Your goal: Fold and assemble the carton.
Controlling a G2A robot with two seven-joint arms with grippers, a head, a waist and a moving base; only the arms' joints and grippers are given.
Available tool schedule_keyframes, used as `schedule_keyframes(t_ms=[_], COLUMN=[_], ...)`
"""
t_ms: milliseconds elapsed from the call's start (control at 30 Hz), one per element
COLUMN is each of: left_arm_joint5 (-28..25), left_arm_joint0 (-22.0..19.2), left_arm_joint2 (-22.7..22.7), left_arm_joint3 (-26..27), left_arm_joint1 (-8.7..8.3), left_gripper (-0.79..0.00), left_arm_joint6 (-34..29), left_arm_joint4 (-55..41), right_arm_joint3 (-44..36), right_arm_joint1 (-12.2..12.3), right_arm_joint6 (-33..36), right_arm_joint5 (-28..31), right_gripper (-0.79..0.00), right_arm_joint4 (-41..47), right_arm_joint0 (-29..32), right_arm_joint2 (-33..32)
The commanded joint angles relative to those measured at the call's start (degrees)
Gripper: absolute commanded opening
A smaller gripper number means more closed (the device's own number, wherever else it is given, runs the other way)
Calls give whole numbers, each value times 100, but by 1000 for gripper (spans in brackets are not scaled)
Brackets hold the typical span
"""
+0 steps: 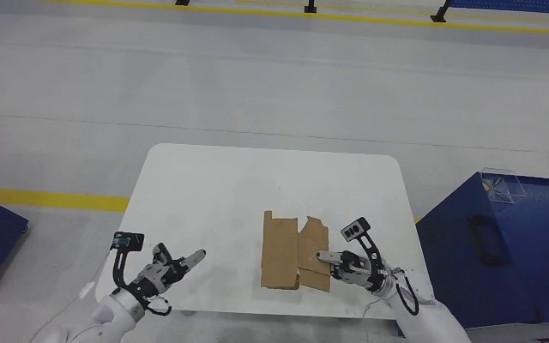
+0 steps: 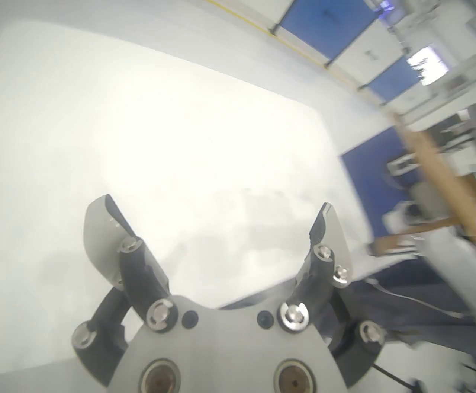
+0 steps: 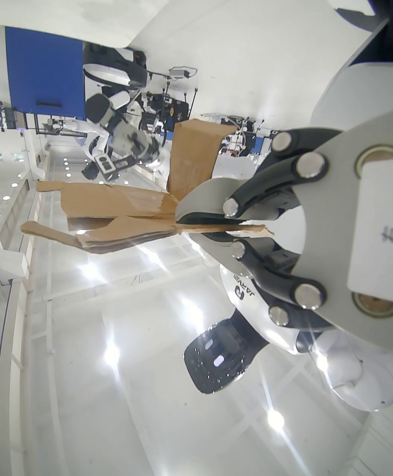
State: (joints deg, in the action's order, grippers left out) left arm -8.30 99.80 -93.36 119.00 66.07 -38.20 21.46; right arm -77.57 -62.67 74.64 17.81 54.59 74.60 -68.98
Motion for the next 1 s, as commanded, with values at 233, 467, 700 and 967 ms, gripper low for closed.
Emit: schedule_keyframes(t_ms=[233,467,700,967], left_arm_joint5=[1370,1601,1842,1887], left_arm_joint0=[-911,-1209,-1435,-1570], left_arm_joint2=[610,1017,1122,1233], left_arm_joint3=[-78,-366,-658,-768], left_arm_joint1=[-22,-30,-63,-104], left_gripper=[0,0,-169,-785], left_arm_joint6=[-2147,-2048,-2278,-2438], left_arm_joint4=[-3473,-3469,-3778,-3938], right_arm_joint3=[94,58,-90,-87], right_arm_joint1=[-131,-176,-162,-203], right_arm_joint6=[93,236,304,231], right_arm_joint5=[103,276,216,178], right_gripper=[-785,-785,-785,-785], right_arm_joint4=[-218,-118,-222,-309], right_arm_joint0=[-138,-123,-36,-70], right_arm_joint2=[499,546,460,558])
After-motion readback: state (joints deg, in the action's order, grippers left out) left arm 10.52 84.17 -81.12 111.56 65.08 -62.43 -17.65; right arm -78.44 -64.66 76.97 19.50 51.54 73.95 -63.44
